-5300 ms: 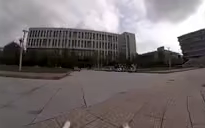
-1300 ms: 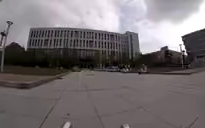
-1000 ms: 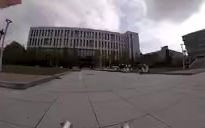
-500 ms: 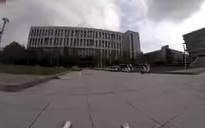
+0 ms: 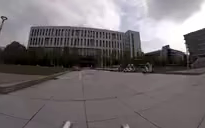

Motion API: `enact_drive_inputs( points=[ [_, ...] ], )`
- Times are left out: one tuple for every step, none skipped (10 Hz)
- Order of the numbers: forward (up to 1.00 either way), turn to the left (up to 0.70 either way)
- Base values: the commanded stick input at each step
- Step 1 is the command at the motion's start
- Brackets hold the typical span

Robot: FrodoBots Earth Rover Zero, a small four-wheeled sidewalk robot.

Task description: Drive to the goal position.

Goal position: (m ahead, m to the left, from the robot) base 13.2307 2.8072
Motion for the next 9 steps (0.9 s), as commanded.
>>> enact_drive_inputs(
  points=[
    [0.0,0.0],
    [0.0,0.0],
    [0.0,0.0],
    [0.0,0.0],
    [0.0,0.0],
    [0.0,0.0],
    [0.0,0.0],
    [0.0,0.0],
    [0.23,0.0]
  ],
)
